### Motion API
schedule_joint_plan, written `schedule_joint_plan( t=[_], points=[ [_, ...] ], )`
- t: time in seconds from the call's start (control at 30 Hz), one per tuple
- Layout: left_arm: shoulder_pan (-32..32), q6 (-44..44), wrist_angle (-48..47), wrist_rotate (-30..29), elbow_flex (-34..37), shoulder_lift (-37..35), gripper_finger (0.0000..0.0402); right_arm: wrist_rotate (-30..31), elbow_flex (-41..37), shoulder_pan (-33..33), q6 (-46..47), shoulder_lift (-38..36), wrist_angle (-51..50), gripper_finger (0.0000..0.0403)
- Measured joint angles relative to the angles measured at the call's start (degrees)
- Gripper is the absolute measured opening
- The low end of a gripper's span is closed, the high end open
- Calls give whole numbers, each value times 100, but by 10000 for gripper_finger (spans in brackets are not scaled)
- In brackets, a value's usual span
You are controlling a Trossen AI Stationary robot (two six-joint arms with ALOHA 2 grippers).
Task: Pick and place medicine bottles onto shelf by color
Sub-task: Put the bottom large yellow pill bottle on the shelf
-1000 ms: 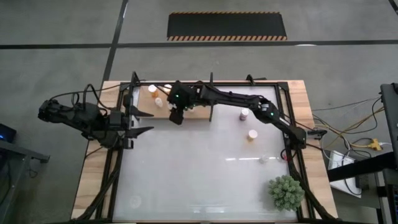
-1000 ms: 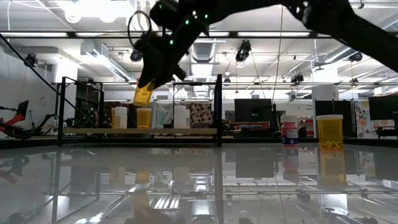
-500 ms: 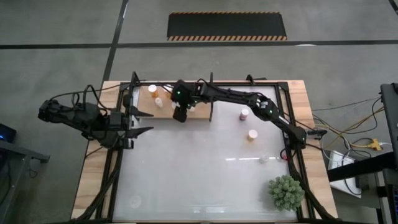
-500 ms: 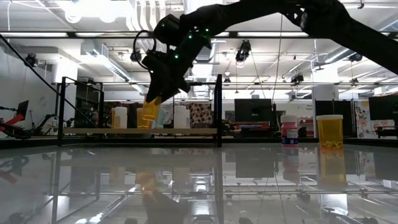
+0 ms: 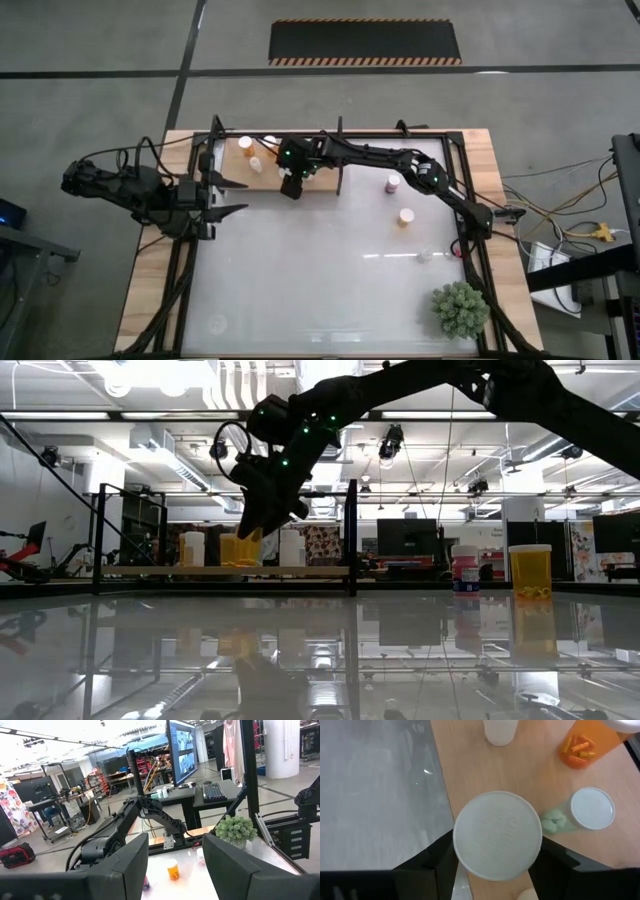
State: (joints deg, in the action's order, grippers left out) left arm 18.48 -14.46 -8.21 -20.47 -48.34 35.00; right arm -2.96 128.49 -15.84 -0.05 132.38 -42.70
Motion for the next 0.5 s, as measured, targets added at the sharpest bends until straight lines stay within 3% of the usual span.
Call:
schedule_joint_plan(
  t=[0.5],
  points=[
    [0, 2, 19, 0, 0, 15, 171, 109, 22, -7, -10, -134, 67, 273]
  ],
)
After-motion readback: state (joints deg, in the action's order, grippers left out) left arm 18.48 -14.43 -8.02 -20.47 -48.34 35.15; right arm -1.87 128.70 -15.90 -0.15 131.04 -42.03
